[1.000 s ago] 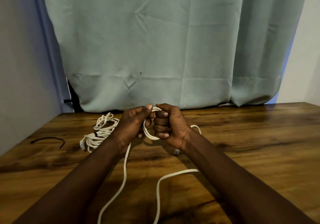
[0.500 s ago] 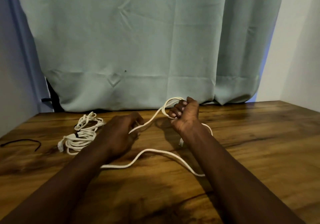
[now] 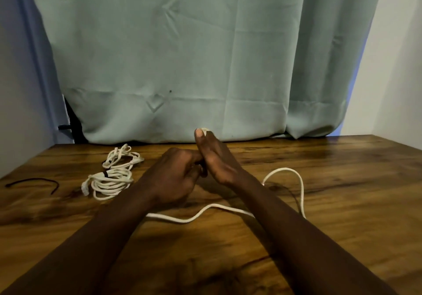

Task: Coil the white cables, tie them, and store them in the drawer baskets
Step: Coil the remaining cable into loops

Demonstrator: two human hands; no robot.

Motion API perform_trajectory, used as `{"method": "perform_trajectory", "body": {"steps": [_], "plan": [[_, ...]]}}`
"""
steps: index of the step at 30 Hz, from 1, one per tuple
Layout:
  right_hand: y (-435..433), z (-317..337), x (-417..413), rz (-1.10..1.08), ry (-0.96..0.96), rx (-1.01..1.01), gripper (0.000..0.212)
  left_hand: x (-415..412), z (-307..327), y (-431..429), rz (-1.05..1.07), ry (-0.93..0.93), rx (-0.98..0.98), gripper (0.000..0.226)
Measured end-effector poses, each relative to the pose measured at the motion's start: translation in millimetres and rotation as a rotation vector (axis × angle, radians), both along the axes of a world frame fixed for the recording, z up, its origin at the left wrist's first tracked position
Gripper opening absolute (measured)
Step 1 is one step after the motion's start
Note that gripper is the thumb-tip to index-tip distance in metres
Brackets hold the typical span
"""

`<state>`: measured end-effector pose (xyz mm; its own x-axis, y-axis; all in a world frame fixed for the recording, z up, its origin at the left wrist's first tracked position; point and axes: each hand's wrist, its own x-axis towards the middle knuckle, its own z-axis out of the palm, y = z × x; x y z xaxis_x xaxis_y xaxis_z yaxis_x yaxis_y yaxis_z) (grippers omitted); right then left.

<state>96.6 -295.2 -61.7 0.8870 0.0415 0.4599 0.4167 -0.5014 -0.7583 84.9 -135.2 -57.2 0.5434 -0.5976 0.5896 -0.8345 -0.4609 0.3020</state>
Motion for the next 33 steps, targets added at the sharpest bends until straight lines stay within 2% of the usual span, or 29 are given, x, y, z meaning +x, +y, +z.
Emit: {"method": "perform_trajectory", "body": {"steps": [3,7,10,14,17,20,24,28,31,33], "plan": [[0,-2,-1,0.038,0.011,-0.082,0.074,10,1,11,-0.002,0.004,-0.174,0.008],[4,-2,5,0.068,0.052,-0.002,0.068,16,7,21,0.116,0.014,-0.414,0.021],[12,8,-5,0.149,0.065,0.092,0.065,18,8,28,0.185,-0.003,-0.463,0.021],[18,15,-12,0.289,0.307,0.35,0.058,22,6,26,0.063,0.171,-0.5,0.016],[22,12,-8,0.34,0.508,0.525,0.059,23,-1,16,-0.003,0.309,-0.539,0.03],[27,9,-8,0.389,0.563,0.672,0.061,27,-5,13,0.017,0.343,-0.582,0.048],[30,6,-9,0.436,0.563,0.74,0.06,31,-4,16,-0.014,0.433,-0.598,0.061],[34,7,-14,0.414,0.552,0.747,0.057,27,-3,12,-0.03,0.589,-0.629,0.048],[36,7,-15,0.439,0.567,0.758,0.052,22,-3,9,-0.024,0.62,-0.652,0.037],[35,8,-14,0.509,0.609,0.791,0.051,21,-2,10,-0.032,0.616,-0.674,0.04]]}}
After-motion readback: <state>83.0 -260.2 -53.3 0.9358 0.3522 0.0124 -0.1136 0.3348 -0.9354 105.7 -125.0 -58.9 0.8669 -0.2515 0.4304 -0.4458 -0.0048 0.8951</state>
